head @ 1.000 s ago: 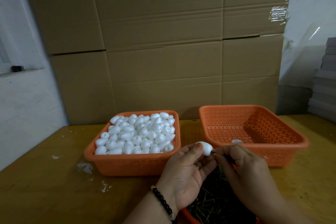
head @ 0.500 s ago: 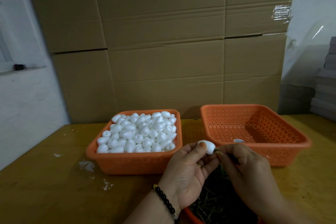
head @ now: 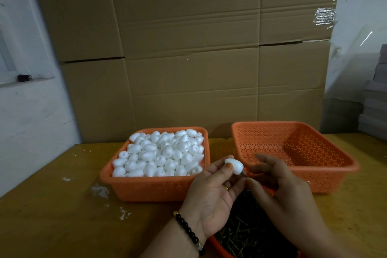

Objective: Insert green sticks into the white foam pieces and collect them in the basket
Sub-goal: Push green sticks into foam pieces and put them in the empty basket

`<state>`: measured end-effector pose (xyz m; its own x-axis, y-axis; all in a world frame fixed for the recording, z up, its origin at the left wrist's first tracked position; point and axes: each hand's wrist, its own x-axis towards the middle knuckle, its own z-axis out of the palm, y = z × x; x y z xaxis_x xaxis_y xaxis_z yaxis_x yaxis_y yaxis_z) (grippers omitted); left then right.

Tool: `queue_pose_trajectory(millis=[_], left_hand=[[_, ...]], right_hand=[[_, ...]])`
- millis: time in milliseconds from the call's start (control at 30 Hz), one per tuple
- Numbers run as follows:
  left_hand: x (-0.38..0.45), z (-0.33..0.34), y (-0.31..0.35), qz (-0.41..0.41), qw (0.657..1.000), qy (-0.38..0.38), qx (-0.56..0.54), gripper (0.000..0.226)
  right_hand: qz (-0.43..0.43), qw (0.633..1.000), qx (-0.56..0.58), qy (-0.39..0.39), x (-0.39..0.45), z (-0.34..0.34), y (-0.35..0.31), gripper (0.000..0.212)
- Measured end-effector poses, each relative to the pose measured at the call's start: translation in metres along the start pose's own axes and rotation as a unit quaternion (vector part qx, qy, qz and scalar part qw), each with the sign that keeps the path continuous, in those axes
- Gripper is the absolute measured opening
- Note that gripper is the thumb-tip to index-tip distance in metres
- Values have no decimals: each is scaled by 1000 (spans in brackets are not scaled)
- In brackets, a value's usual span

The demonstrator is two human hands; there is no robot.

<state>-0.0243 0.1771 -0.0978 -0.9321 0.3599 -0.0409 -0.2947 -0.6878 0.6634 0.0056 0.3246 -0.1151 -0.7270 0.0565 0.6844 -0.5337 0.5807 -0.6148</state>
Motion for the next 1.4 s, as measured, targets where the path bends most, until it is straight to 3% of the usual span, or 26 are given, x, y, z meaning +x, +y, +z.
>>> queue_pose_trajectory(millis=[167,400,1167,1400], left_hand=[[0,-2,0,-4,1000,1,1,35],[-1,0,-2,-1,1000,-1,29,19],[0,-1,-10,9,998,13,59,25],[0,-2,-12,3,997,16,74,25]], right_hand=[[-37,999,-28,2,1,1,-3,49],[-68,994,-85,10,2,0,1,28],[-121,986,-110,37,1,2,8,34],[-67,995,-68,7,4,-1,3,39]])
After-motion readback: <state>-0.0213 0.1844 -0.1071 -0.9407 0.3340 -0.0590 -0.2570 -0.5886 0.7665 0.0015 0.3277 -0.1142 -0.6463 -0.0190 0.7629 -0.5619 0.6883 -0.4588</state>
